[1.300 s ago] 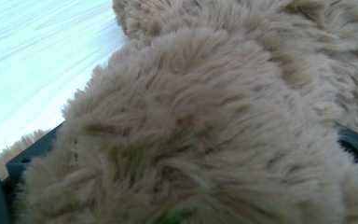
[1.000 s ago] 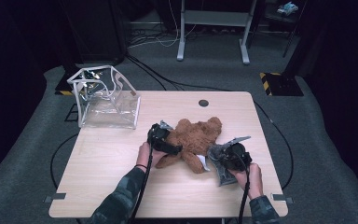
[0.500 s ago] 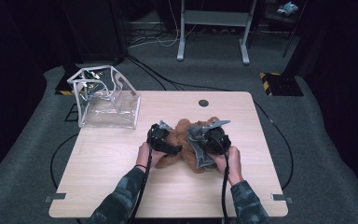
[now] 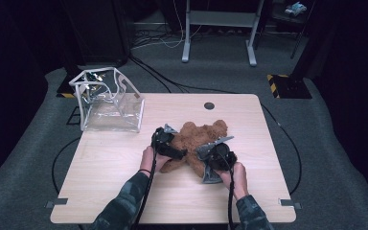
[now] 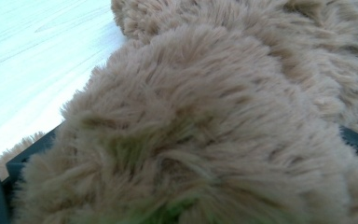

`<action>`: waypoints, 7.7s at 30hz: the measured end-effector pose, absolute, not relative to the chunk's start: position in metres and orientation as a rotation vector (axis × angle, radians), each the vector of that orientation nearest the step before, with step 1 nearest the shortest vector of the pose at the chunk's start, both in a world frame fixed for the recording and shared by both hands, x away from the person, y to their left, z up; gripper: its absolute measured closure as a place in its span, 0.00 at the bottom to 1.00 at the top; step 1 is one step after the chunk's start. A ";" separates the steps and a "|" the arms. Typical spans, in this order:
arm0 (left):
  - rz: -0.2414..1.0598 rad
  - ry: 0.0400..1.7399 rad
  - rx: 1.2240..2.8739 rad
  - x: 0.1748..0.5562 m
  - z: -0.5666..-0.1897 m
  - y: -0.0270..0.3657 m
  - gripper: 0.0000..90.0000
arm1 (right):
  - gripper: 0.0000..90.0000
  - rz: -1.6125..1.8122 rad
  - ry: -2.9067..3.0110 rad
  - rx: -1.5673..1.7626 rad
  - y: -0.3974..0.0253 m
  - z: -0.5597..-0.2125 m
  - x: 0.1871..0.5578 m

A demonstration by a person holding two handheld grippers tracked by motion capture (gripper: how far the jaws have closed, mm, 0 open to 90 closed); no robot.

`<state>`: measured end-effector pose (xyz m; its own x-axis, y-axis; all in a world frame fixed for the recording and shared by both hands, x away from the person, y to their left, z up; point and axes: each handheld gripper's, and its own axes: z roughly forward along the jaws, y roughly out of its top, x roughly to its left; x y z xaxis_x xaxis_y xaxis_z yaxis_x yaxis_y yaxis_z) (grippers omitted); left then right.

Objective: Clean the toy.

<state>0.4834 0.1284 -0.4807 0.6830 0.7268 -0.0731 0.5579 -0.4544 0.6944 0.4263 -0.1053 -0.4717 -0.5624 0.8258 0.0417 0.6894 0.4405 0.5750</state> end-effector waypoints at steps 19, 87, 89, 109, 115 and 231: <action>0.289 0.985 2.170 0.486 -0.480 0.130 0.00 | 0.83 0.997 2.326 1.230 -0.117 -0.404 0.416; 0.233 1.072 2.072 0.491 -0.467 0.157 0.05 | 0.83 0.974 2.441 1.231 -0.085 -0.435 0.404; 0.236 1.070 2.074 0.491 -0.467 0.157 0.05 | 0.83 0.996 2.419 1.216 -0.074 -0.427 0.413; 0.251 1.072 2.064 0.489 -0.470 0.155 0.05 | 0.84 0.805 2.552 1.288 -0.083 -0.495 0.383; 0.251 1.063 2.081 0.490 -0.470 0.156 0.05 | 0.83 0.872 2.502 1.239 -0.085 -0.463 0.388; 0.470 0.977 2.109 0.409 -0.487 0.058 0.83 | 0.82 1.021 2.053 1.696 -0.261 -0.454 0.388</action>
<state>0.4088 0.0577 -0.4870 0.6408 0.7675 0.0160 0.4916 -0.4264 0.7593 0.3885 -0.2611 -0.4541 -0.2661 0.9405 0.2114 0.7361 0.0567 0.6745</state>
